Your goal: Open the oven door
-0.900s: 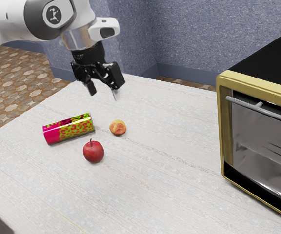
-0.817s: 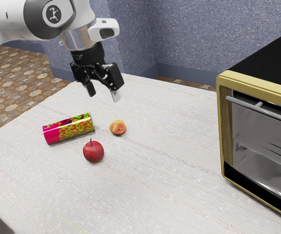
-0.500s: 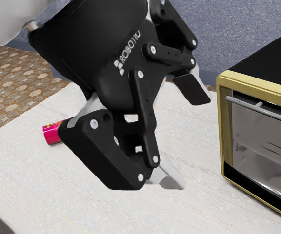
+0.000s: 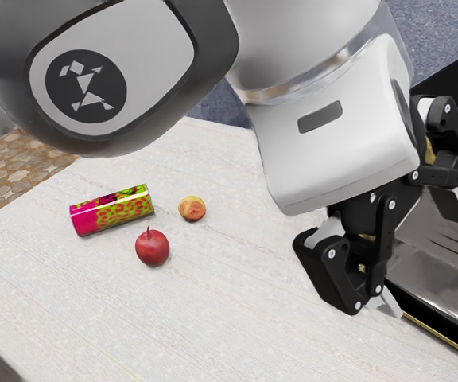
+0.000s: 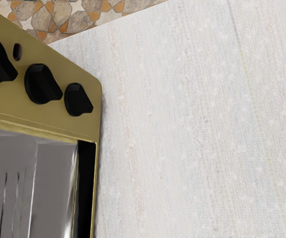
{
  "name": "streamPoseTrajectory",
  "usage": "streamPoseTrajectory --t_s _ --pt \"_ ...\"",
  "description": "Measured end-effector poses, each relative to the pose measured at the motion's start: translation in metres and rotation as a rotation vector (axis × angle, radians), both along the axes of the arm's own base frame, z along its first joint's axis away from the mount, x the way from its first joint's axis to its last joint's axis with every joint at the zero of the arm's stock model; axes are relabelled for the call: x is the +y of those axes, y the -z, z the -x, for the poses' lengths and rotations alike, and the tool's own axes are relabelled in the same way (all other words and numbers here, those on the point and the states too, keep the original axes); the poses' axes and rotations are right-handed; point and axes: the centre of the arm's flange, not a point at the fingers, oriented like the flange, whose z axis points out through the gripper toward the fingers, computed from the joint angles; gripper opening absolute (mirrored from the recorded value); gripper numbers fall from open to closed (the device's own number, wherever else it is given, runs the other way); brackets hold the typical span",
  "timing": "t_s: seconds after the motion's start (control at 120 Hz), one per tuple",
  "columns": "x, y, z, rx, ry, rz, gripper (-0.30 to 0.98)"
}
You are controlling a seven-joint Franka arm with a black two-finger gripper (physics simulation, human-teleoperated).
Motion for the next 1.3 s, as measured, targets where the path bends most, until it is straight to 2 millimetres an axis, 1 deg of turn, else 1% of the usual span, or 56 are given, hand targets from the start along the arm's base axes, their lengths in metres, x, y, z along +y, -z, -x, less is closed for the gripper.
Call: streamPoseTrajectory --t_s 0.108,0.142,0.15,0.183,0.283,0.35,0.458,0.608,0.725,0.792,1.008,1.3 --pt "0.002 0.016 -0.041 -0.013 0.043 0.010 0.68" --pt "0.005 0.019 -0.054 -0.018 0.049 0.014 0.68" --pt "0.007 0.022 -0.063 -0.023 0.051 0.016 0.68" --pt "0.010 0.024 -0.072 -0.031 0.055 0.016 0.68" --pt "0.014 0.026 -0.087 -0.058 0.072 0.017 0.68" --pt "0.015 0.032 -0.098 -0.063 0.080 0.017 0.68" --pt "0.021 0.041 -0.112 -0.069 0.077 0.004 0.68" --pt "0.028 0.060 -0.133 -0.053 0.073 -0.007 0.68" --pt "0.032 0.072 -0.145 -0.045 0.070 -0.012 0.68" --pt "0.032 0.076 -0.148 -0.042 0.074 -0.012 0.68" --pt "0.030 0.077 -0.151 -0.056 0.086 -0.004 0.68" --pt "0.031 0.088 -0.162 -0.053 0.093 0.006 0.68"
